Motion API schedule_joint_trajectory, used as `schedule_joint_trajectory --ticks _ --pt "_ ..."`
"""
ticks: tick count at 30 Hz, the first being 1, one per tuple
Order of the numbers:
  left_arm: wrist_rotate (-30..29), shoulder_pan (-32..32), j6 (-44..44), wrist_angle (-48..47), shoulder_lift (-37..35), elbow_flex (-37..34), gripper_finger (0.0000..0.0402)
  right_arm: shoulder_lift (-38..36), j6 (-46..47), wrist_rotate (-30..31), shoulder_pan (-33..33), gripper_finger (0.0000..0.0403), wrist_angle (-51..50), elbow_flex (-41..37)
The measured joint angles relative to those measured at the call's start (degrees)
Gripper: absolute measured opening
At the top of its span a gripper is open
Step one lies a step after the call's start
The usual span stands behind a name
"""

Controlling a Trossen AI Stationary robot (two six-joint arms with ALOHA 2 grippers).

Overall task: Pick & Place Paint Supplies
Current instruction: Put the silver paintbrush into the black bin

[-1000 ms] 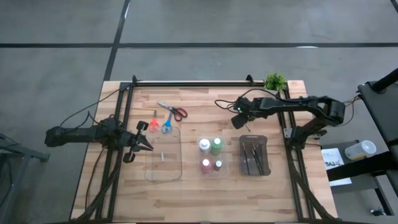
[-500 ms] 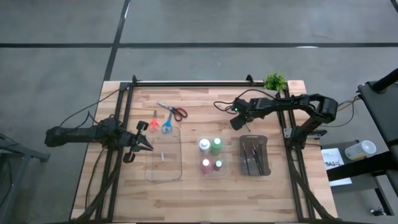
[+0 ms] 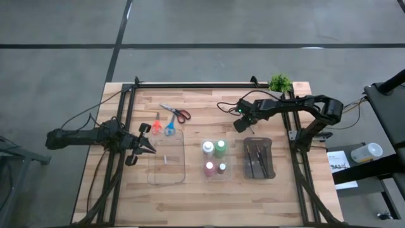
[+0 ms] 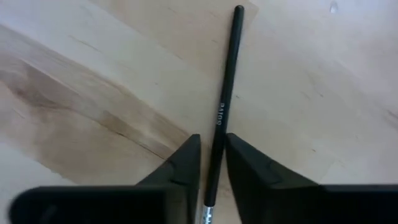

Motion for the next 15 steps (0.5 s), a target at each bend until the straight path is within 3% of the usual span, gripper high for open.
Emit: schedule_joint_trajectory --ticks 5,15 --pt "0.0 0.0 0.0 0.0 0.0 0.0 0.0036 -0.1 0.1 0.1 0.0 0.0017 -0.1 -0.1" --pt "0.0 0.0 0.0 0.0 0.0 0.0 0.0036 -0.1 2.0 0.4 0.0 0.0014 -0.2 -0.1"
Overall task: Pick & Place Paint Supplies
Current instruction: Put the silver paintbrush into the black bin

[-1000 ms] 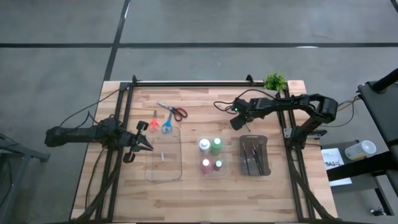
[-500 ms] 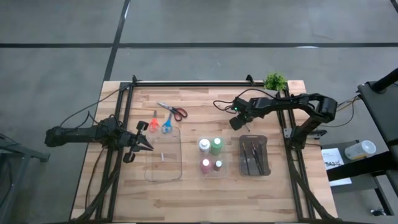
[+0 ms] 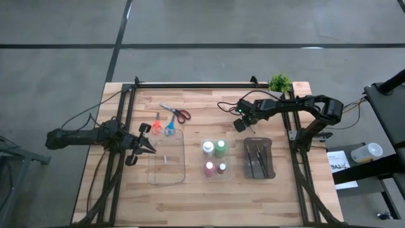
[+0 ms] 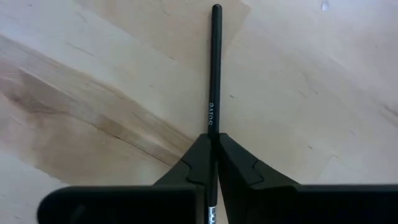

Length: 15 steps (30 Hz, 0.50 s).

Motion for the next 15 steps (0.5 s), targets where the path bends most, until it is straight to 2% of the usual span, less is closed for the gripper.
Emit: schedule_joint_trajectory --ticks 15 --pt "0.0 0.0 0.0 0.0 0.0 0.0 0.0036 -3.4 -0.2 0.7 0.0 0.0013 -0.4 2.1"
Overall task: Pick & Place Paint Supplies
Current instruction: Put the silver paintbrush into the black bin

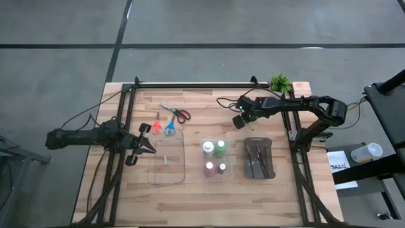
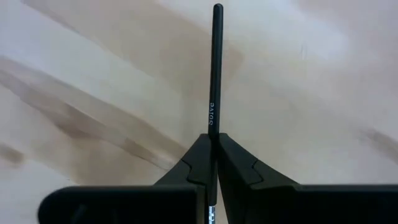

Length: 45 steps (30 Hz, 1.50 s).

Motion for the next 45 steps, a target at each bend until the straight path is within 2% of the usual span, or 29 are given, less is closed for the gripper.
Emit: schedule_joint_trajectory --ticks 6,11,15,18,24,30,33,45 --pt "0.0 0.0 0.0 0.0 0.0 0.0 0.0036 -4.9 0.0 0.0 0.0 0.0013 0.0 1.3" --pt "0.0 0.0 0.0 0.0 0.0 0.0 0.0036 -12.2 0.1 -0.6 0.6 0.0013 0.2 1.6" --pt "0.0 0.0 0.0 0.0 0.0 0.0 0.0036 -19.0 0.8 -4.1 1.5 0.0013 0.2 1.6" --pt "0.0 0.0 0.0 0.0 0.0 0.0 0.0036 -23.3 3.1 -4.5 3.7 0.0013 0.2 1.6" --pt "0.0 0.0 0.0 0.0 0.0 0.0 0.0036 -28.9 6.2 -4.3 12.1 0.0013 0.1 1.6" --pt "0.0 0.0 0.0 0.0 0.0 0.0 0.0036 -30.0 13.1 4.6 23.2 0.0013 -1.5 1.6" --pt "0.0 0.0 0.0 0.0 0.0 0.0 0.0036 -29.0 18.6 8.6 29.0 0.0013 -3.5 1.4" --pt "0.0 0.0 0.0 0.0 0.0 0.0 0.0035 -23.6 47.5 16.9 48.6 0.0013 -10.7 -0.9"
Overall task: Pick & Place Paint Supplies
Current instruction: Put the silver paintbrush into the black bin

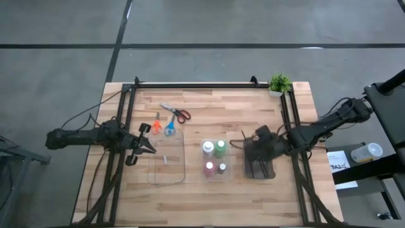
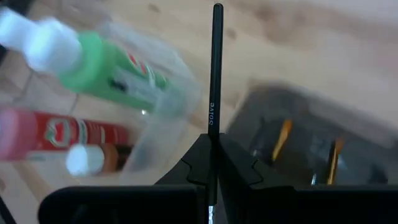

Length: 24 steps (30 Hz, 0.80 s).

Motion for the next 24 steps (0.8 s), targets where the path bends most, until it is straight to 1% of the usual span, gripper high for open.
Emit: schedule_joint_trajectory --ticks 2,6,11,15,24 --pt "0.0 0.0 0.0 0.0 0.0 0.0 0.0035 0.8 5.2 0.1 2.8 0.0013 0.0 -0.9" --pt "0.0 0.0 0.0 0.0 0.0 0.0 0.0035 2.1 13.5 2.3 7.5 0.0013 -0.4 -1.5" --pt "0.0 0.0 0.0 0.0 0.0 0.0 0.0035 4.2 22.0 2.7 11.5 0.0013 -2.9 -1.5" --pt "0.0 0.0 0.0 0.0 0.0 0.0 0.0035 6.8 26.7 2.6 12.6 0.0013 -4.7 -1.6" --pt "0.0 0.0 0.0 0.0 0.0 0.0 0.0035 13.3 33.8 2.4 12.7 0.0013 -4.5 -1.6"
